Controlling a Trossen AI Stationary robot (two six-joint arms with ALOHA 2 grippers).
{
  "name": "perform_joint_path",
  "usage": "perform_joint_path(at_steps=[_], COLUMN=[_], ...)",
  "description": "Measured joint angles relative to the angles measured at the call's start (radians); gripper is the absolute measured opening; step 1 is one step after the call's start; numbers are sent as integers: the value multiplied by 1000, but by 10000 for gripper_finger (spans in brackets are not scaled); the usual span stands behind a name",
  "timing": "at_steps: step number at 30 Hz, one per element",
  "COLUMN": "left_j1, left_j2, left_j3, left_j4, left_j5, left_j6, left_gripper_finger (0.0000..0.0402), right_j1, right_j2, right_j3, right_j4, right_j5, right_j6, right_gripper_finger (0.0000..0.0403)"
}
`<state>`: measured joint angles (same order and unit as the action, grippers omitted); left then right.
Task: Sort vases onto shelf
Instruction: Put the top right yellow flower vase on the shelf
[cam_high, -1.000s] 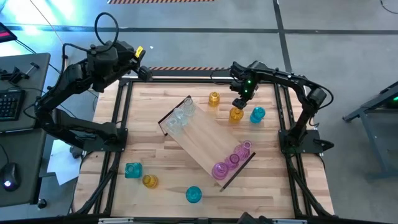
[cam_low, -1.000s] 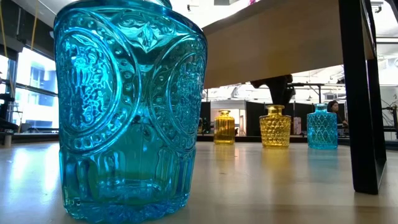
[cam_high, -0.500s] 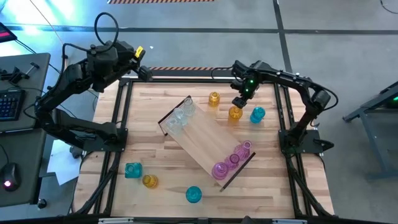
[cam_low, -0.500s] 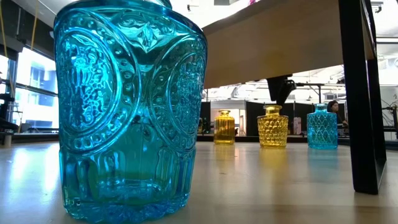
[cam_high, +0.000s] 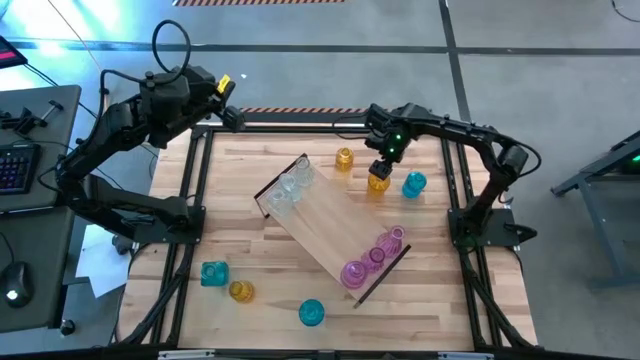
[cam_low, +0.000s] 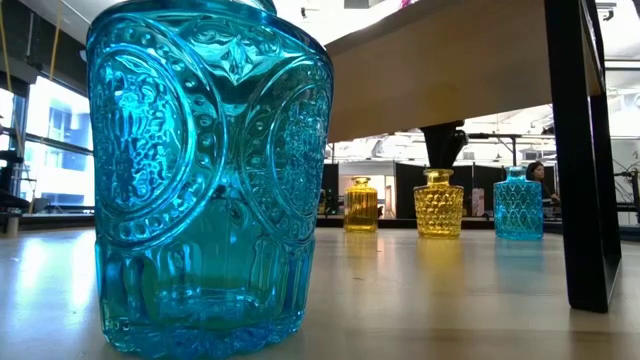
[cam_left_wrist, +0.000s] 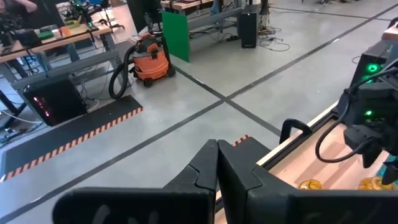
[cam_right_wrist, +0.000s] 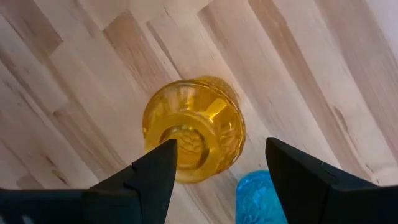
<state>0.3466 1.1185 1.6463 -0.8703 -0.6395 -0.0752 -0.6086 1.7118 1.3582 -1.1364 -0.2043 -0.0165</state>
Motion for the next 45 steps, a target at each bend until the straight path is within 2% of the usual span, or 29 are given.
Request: perform_joint_path(at_steps=[16, 21, 27, 32, 45], left_j1=[0, 0, 0, 0, 0], left_j2=[0, 0, 0, 0, 0], left_j3=[0, 0, 0, 0, 0], left_j4=[-1, -1, 0, 0, 0], left_j5=[11, 11, 11, 11, 7], left_j6=[-1, 1, 26, 27, 27], left_gripper_finger=[0, 1, 1, 1, 1], right_j1=[1, 1, 0, 1, 4], right_j2=[102, 120, 119, 121, 43], right_j3=[3, 6, 4, 5, -4], right_j4=[-1, -4, -10, -24, -67], right_j5=[36, 13, 54, 62, 43], right_j6=[-18, -18, -26, -35, 20], right_gripper_finger=[220, 169, 79, 28, 32])
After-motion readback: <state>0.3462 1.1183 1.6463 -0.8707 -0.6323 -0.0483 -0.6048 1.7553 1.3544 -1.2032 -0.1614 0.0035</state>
